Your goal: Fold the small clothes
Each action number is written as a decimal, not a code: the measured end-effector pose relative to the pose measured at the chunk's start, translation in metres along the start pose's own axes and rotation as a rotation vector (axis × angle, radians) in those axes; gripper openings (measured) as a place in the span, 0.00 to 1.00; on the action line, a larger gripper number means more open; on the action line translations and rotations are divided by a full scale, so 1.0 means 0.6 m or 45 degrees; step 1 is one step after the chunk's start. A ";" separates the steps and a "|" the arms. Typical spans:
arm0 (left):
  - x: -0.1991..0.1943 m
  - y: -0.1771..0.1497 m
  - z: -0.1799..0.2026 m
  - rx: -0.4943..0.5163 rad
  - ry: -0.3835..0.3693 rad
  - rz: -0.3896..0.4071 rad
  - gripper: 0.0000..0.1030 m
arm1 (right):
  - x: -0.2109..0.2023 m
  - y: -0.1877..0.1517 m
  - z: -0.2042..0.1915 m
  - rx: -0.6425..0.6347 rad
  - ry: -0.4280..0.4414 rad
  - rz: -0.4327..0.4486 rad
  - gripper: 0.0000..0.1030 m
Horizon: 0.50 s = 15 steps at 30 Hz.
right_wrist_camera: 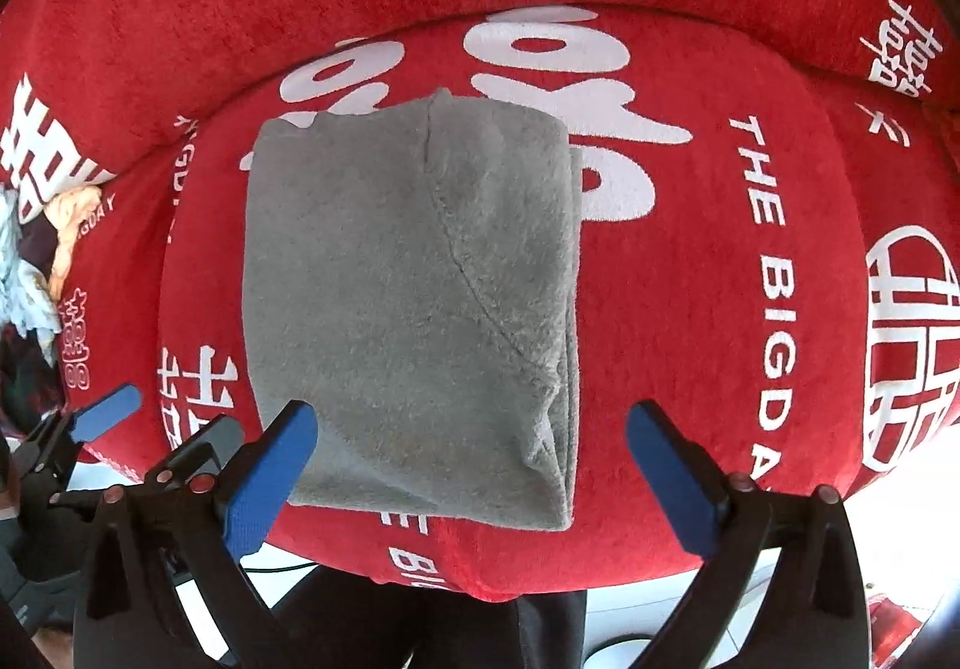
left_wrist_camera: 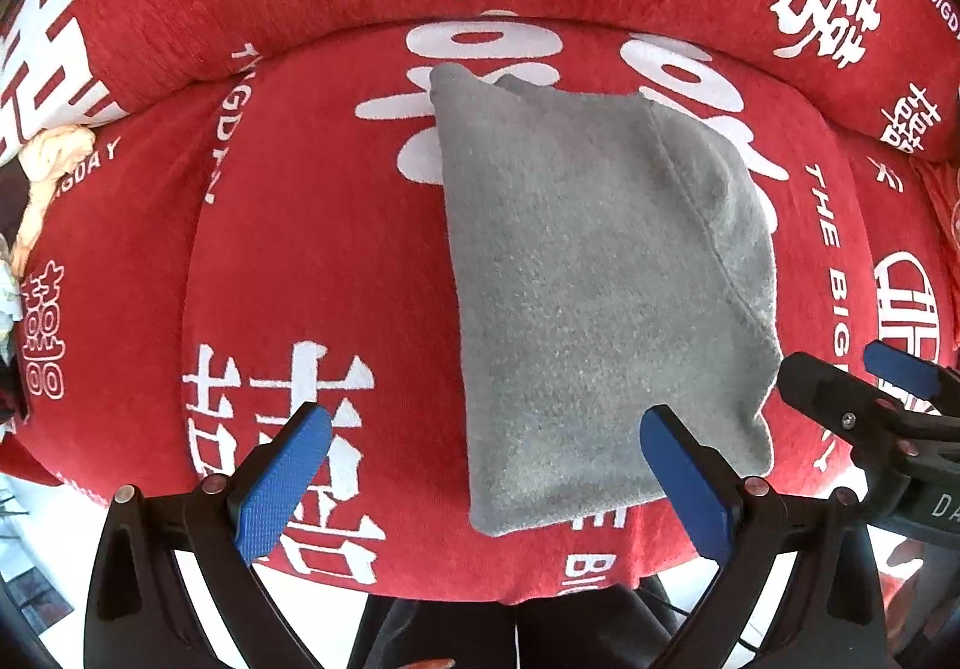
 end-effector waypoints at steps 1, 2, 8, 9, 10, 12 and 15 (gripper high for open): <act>0.000 0.001 -0.001 0.001 0.009 0.004 1.00 | 0.000 0.001 0.000 -0.002 -0.015 -0.001 1.00; 0.000 0.001 -0.003 0.002 0.022 0.007 1.00 | -0.001 0.002 0.000 -0.007 -0.029 -0.001 1.00; 0.005 0.000 -0.009 0.000 0.037 -0.003 1.00 | 0.002 0.006 0.002 -0.022 -0.111 -0.005 1.00; 0.006 0.000 -0.010 0.000 0.040 -0.004 1.00 | 0.003 0.007 0.001 -0.025 -0.119 -0.005 1.00; 0.006 0.000 -0.011 0.000 0.041 -0.005 1.00 | 0.003 0.007 0.001 -0.028 -0.123 -0.004 1.00; 0.008 0.000 -0.012 -0.004 0.043 -0.009 1.00 | 0.003 0.008 -0.001 -0.033 -0.132 0.000 1.00; 0.010 -0.001 -0.014 -0.008 0.048 -0.011 1.00 | 0.006 0.007 -0.003 -0.035 -0.129 -0.007 1.00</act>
Point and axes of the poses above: each gripper's, at about its wrist camera, not at the fingertips, and x roughly the way its jaws point, z to its right, y to its top, the point moved 7 cm from there along x, roughly the way its jaws point, and after that the axes turned 5 degrees about -y, right-handed, at the moved point
